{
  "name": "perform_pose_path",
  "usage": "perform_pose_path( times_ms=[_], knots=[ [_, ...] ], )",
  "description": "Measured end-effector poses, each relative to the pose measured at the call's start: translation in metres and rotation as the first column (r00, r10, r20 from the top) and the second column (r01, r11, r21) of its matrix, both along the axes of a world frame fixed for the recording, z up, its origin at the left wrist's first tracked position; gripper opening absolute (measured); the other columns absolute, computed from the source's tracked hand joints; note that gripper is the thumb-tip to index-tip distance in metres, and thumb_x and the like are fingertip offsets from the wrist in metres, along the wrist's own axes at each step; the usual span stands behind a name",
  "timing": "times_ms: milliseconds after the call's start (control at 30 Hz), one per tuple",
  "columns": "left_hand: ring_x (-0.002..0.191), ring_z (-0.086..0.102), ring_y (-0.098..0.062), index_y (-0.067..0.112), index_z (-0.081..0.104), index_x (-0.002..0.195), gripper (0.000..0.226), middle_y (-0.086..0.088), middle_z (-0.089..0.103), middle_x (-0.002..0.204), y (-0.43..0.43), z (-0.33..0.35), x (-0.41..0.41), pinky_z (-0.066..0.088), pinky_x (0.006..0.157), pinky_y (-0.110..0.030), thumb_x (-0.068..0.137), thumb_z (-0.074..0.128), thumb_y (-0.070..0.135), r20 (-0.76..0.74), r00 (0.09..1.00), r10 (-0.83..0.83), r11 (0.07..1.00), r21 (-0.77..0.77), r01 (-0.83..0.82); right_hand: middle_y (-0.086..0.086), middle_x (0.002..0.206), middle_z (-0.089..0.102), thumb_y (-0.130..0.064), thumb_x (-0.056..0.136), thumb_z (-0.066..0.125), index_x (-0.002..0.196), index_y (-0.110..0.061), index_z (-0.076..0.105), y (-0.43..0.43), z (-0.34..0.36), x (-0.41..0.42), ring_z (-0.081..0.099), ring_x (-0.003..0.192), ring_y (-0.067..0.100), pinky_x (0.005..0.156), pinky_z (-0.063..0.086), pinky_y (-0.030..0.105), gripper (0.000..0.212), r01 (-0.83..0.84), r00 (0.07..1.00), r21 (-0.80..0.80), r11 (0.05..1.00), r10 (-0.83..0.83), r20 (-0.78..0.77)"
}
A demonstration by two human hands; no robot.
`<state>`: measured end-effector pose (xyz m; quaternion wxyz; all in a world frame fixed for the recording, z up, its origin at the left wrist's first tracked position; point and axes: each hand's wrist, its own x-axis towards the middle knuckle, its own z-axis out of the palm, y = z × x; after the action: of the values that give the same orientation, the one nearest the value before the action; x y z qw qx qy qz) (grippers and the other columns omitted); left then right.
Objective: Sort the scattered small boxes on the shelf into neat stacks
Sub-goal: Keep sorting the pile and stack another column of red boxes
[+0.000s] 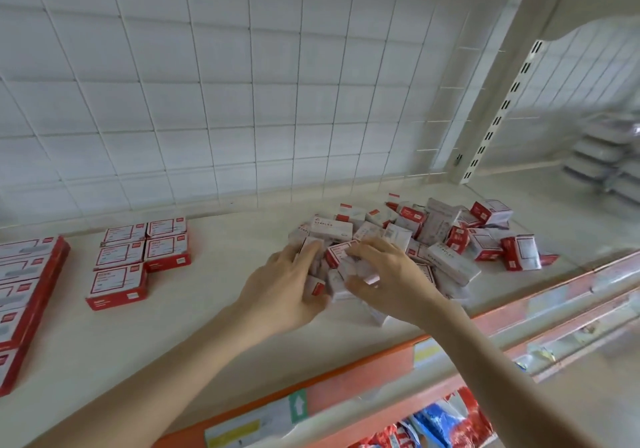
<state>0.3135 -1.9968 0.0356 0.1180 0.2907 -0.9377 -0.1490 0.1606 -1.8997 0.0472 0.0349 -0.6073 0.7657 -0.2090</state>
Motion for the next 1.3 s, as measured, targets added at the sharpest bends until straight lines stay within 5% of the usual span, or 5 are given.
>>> perform_pose_path(
  times_ms=[100, 333, 533, 867, 1300],
  knots=[
    [0.123, 0.043, -0.023, 0.027, 0.013, 0.144, 0.079, 0.000, 0.034, 0.141, 0.002, 0.001, -0.002, 0.044, 0.086, -0.033, 0.081, 0.057, 0.045, 0.019, 0.999, 0.042, 0.997, 0.058, -0.043, 0.011, 0.110, 0.062, -0.029, 0.074, 0.058, 0.113, -0.006, 0.063, 0.000, -0.002, -0.002, 0.059, 0.097, 0.032, 0.081, 0.050, 0.040, 0.046, -0.001, 1.000, -0.060, 0.998, 0.003, 0.026],
    [0.122, 0.044, -0.023, 0.027, 0.007, 0.146, 0.083, 0.000, 0.032, 0.142, 0.002, 0.000, -0.001, 0.043, 0.085, -0.032, 0.082, 0.059, 0.043, 0.034, 0.997, 0.074, 0.995, 0.065, -0.077, 0.002, 0.111, 0.060, -0.008, 0.076, 0.063, 0.114, -0.008, 0.062, 0.001, 0.004, -0.010, 0.059, 0.086, 0.016, 0.076, 0.048, 0.023, 0.038, 0.012, 0.995, -0.149, 0.989, 0.003, 0.096],
    [0.096, 0.061, -0.037, 0.015, 0.042, 0.116, 0.058, -0.014, 0.059, 0.112, 0.001, -0.007, -0.009, 0.054, 0.061, -0.041, 0.068, 0.044, 0.046, -0.110, 0.994, -0.001, 0.975, -0.222, -0.024, 0.002, 0.118, 0.055, -0.009, 0.076, 0.065, 0.115, -0.010, 0.061, -0.006, 0.016, -0.028, 0.051, 0.095, 0.010, 0.078, 0.040, 0.020, 0.039, 0.093, 0.989, -0.230, 0.969, -0.064, 0.131],
    [0.078, 0.065, -0.025, 0.013, 0.071, 0.074, 0.046, -0.003, 0.066, 0.077, 0.004, -0.003, -0.056, 0.052, 0.068, -0.035, 0.071, 0.034, 0.040, 0.078, 0.995, -0.058, 0.928, -0.363, 0.082, 0.008, 0.128, 0.047, -0.014, 0.082, 0.061, 0.120, -0.008, 0.057, -0.024, 0.018, -0.075, 0.051, 0.109, 0.028, 0.080, 0.038, 0.025, 0.038, 0.220, 0.975, -0.145, 0.965, -0.221, 0.005],
    [0.102, 0.062, -0.025, 0.029, 0.071, 0.095, 0.047, 0.000, 0.069, 0.100, 0.020, 0.003, -0.063, 0.043, 0.086, -0.051, 0.078, 0.033, 0.050, 0.197, 0.956, -0.216, 0.909, -0.318, 0.270, 0.003, 0.137, 0.045, -0.018, 0.088, 0.056, 0.125, -0.012, 0.055, -0.011, 0.014, -0.085, 0.034, 0.127, 0.030, 0.102, 0.029, 0.034, 0.037, 0.213, 0.975, -0.126, 0.969, -0.218, -0.034]
  ],
)
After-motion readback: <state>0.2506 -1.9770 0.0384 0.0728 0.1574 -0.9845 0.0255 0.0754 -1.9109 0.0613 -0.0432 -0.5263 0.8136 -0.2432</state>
